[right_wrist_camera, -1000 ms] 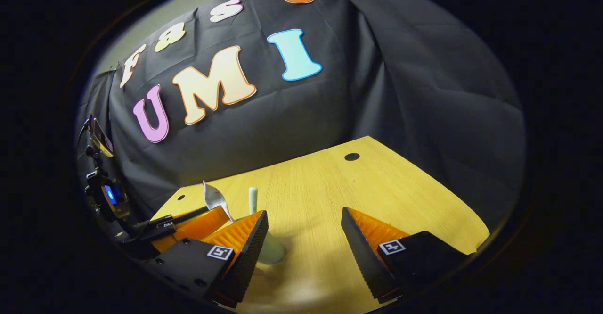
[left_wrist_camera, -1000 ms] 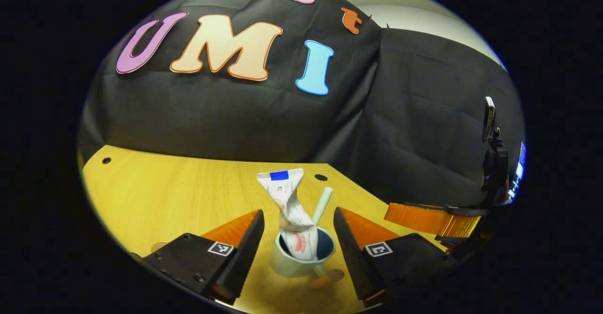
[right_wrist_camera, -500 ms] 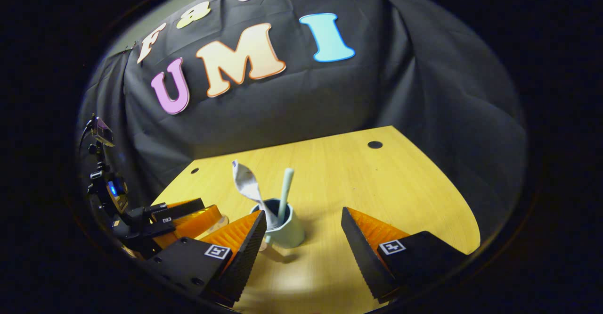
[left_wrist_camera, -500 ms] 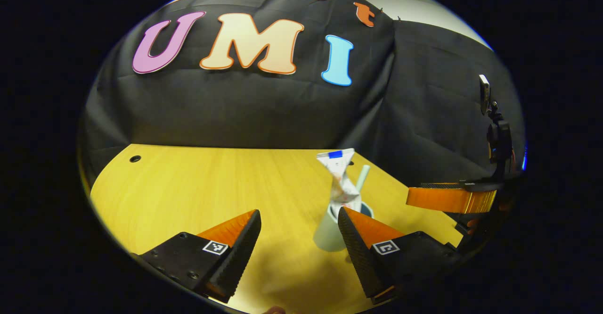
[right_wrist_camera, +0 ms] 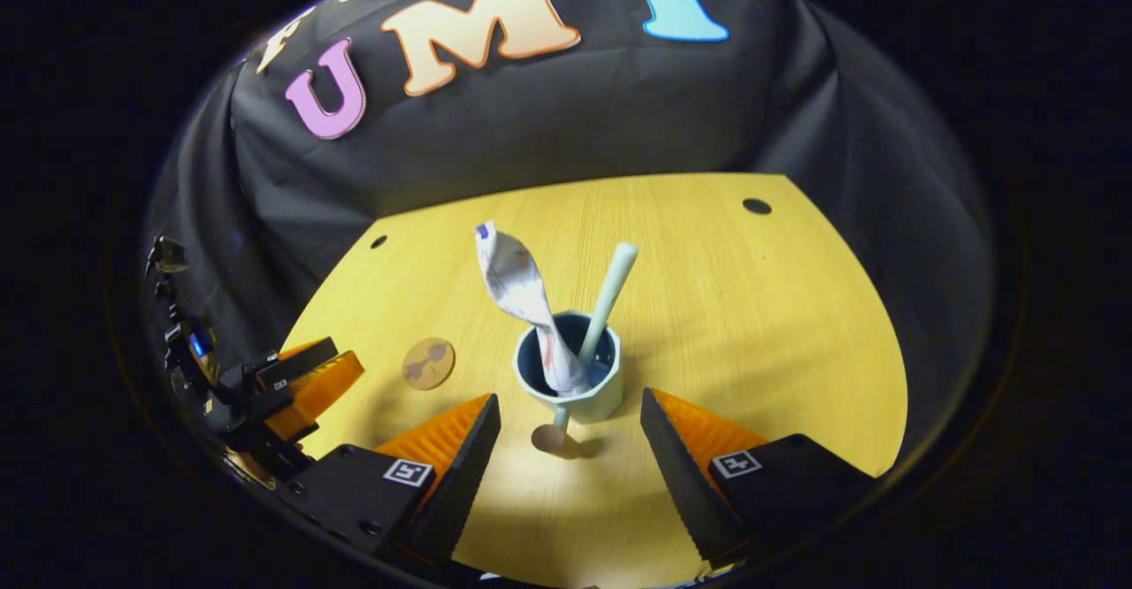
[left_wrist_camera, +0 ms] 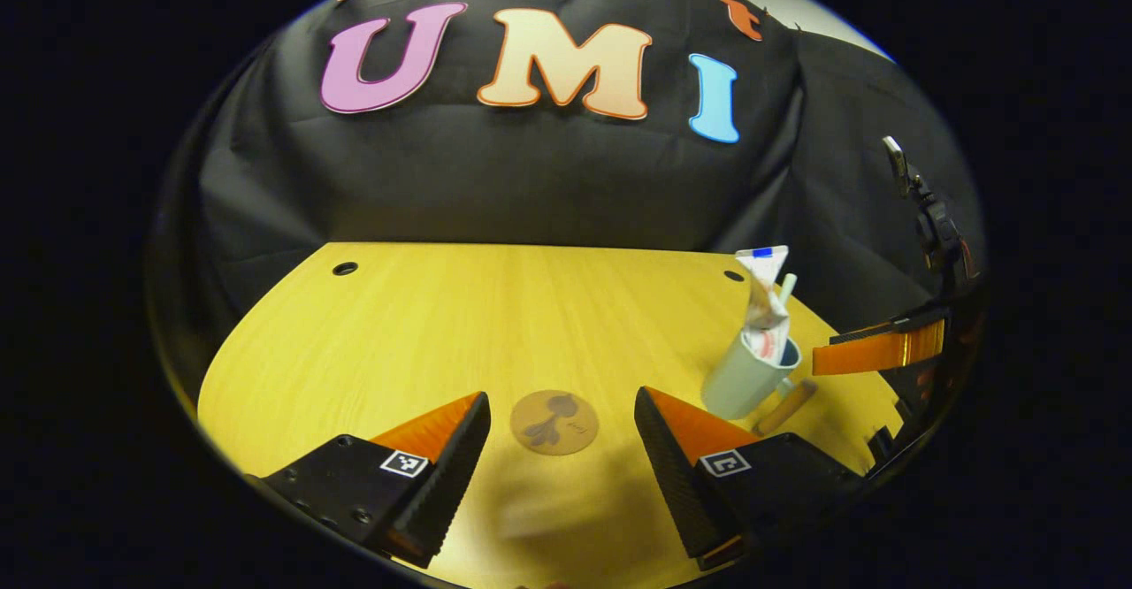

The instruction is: Put the toothbrush and toothpaste on the desktop into the cup, then pick up the cup and place it on the coaster on the desktop.

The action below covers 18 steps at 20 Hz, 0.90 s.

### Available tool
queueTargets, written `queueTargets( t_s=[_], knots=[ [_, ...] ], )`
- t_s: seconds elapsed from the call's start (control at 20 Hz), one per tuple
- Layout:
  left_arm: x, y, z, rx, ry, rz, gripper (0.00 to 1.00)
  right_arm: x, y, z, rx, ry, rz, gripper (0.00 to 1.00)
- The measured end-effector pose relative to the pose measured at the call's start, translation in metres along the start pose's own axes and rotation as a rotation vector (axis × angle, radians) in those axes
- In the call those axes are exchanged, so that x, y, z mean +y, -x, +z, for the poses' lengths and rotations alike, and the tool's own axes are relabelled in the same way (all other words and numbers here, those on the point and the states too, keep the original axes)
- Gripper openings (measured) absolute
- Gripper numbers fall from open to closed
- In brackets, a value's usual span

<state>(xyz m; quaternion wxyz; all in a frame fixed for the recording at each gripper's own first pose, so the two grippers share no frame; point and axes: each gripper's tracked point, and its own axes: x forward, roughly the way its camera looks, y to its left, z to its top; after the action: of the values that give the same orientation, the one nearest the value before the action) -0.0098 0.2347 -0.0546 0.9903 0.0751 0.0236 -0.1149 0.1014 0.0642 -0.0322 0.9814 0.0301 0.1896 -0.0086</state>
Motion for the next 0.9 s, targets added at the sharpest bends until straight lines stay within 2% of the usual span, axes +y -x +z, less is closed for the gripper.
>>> queueTargets(
  t_s=[0.05, 0.4, 0.45, 0.5, 0.55, 0.6, 0.65, 0.7, 0.75, 0.9],
  knots=[
    [0.01, 0.003, -0.005, 0.007, 0.004, 0.014, 0.95, 0.0, -0.005, -0.003, 0.039, -0.014, -0.006, 0.98],
    [0.077, 0.018, -0.032, 0.067, 0.06, 0.123, 0.95, -0.009, -0.034, -0.023, 0.257, 0.019, -0.119, 0.98],
    [0.084, 0.018, -0.033, 0.07, 0.066, 0.135, 0.95, -0.008, -0.039, -0.026, 0.285, 0.012, -0.128, 0.93],
    [0.089, 0.018, -0.034, 0.074, 0.072, 0.141, 0.95, -0.008, -0.044, -0.03, 0.311, 0.005, -0.139, 0.98],
    [0.092, 0.018, -0.037, 0.079, 0.079, 0.143, 0.95, -0.009, -0.047, -0.033, 0.334, 0.006, -0.151, 0.93],
    [0.093, 0.017, -0.039, 0.087, 0.087, 0.141, 0.95, -0.011, -0.05, -0.035, 0.352, 0.013, -0.164, 0.93],
    [0.093, 0.016, -0.041, 0.096, 0.092, 0.137, 0.95, -0.013, -0.053, -0.035, 0.37, 0.025, -0.178, 0.98],
    [0.094, 0.016, -0.043, 0.102, 0.092, 0.135, 0.95, -0.014, -0.056, -0.035, 0.382, 0.042, -0.19, 0.96],
    [0.095, 0.014, -0.044, 0.107, 0.093, 0.134, 0.95, -0.015, -0.059, -0.033, 0.389, 0.054, -0.198, 0.86],
    [0.092, 0.01, -0.049, 0.125, 0.107, 0.12, 0.95, -0.009, -0.064, -0.038, 0.419, 0.064, -0.2, 0.72]
  ],
)
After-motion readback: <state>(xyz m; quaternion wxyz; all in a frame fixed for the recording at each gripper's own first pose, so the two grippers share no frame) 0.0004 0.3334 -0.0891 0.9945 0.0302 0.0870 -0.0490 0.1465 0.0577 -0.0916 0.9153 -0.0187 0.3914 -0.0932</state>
